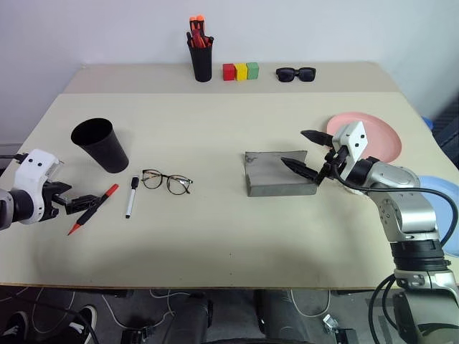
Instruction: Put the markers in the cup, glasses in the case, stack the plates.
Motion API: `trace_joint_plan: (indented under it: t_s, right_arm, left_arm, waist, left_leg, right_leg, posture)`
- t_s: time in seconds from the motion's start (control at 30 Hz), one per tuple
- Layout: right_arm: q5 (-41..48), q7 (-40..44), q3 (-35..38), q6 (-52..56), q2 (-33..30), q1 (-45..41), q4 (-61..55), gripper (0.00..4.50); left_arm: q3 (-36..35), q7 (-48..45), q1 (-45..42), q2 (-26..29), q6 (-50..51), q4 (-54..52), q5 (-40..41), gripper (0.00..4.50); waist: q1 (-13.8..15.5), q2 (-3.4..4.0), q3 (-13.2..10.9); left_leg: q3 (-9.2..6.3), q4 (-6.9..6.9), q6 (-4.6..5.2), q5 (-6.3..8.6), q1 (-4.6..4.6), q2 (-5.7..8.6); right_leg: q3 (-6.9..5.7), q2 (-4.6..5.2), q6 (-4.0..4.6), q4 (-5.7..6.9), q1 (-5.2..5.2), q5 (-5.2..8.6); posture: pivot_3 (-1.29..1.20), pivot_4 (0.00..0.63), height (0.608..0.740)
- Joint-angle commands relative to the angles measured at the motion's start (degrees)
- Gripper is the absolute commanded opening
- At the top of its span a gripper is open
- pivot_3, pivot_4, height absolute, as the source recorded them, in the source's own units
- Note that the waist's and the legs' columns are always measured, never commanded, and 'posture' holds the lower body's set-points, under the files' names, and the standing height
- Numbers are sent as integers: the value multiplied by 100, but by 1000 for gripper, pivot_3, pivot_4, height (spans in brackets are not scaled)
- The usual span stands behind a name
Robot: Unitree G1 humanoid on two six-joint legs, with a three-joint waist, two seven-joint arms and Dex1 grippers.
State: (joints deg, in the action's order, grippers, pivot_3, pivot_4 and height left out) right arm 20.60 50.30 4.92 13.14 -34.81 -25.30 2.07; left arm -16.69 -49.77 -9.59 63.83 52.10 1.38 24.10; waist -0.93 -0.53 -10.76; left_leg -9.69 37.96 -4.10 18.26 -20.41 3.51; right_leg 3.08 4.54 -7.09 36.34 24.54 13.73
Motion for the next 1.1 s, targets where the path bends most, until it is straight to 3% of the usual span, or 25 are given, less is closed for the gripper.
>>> trace_joint_plan:
  t_s: [0.03, 0.2, 0.47, 0.83, 1.1]
  right_arm:
    - [121, -38, 184, 65, -79, 105, -371, 4500]
    - [189, -89, 309, 211, -142, 256, -533, 4500]
    - [166, -115, 382, 211, -128, 392, -614, 4500]
    - [1797, 893, 667, 1548, -771, 969, -2056, 4500]
    - [1913, 845, 606, 1556, -750, 976, -2250, 4500]
  left_arm:
    - [363, -251, -333, 240, 181, -52, -21, 4451]
    - [1014, -727, -449, 763, 474, 11, -110, 4451]
    - [2101, -1009, -911, 1610, 421, 190, -945, 4451]
    - [2201, -1150, -1255, 1155, 533, 369, -941, 4451]
    - [2232, -1272, -1269, 1203, 675, 276, -912, 4451]
  waist:
    - [-5, -1, 0]
    - [-66, 2, -1]
    - [-172, 1, -3]
    - [-163, 4, -9]
    - [-157, 4, -9]
  left_leg:
    - [-1, 0, 0, 0, -1, 1]
    - [5, -4, 1, 0, 0, 0]
    - [6, -6, 2, 1, 0, 0]
    - [7, -1, 5, 3, -2, -2]
    - [7, 0, 6, 3, -2, -1]
  right_leg:
    - [0, -1, 0, 1, 0, 0]
    - [2, -2, 0, 1, 4, 0]
    - [2, -4, 0, 2, 5, 0]
    - [2, -4, -1, 4, 3, 0]
    - [1, -2, -1, 4, 3, 0]
  posture:
    - [0, 150, 740]
    - [0, 150, 740]
    - [0, 150, 740]
    - [0, 150, 740]
    - [0, 150, 740]
